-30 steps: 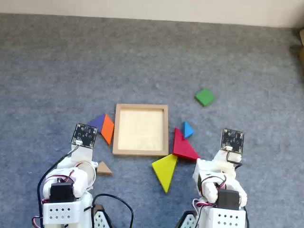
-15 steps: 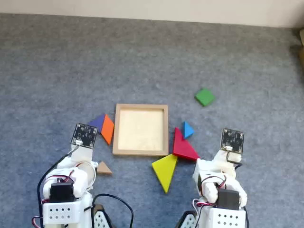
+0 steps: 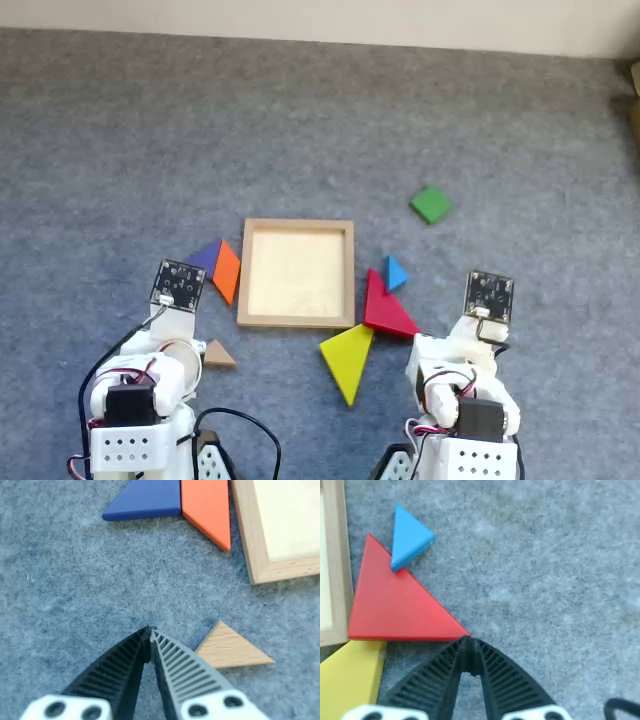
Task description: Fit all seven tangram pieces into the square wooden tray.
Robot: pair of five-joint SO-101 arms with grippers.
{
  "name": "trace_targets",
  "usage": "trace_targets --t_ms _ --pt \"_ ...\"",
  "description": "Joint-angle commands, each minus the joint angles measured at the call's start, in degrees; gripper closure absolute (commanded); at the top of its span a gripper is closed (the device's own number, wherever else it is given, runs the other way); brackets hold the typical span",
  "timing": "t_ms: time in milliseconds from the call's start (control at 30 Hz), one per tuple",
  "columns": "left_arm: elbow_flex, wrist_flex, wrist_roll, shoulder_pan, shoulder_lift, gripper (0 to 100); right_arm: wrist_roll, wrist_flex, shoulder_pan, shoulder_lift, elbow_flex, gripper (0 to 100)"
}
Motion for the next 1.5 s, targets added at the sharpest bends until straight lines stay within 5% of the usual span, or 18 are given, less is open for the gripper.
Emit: trace_targets --t_ms 0,900,1467 --pt "1.10 0.35 0.44 0.84 -2.77 99 0.79 0.48 -0.22 -0.92 7.16 99.0" --pt "1.10 0.35 0.44 0.84 -2.77 99 0.70 0.31 -2.24 -0.92 6.64 99.0" --pt "1.10 0.35 0.44 0.84 -2.77 99 0.62 5.67 -0.13 9.27 -31.16 99.0"
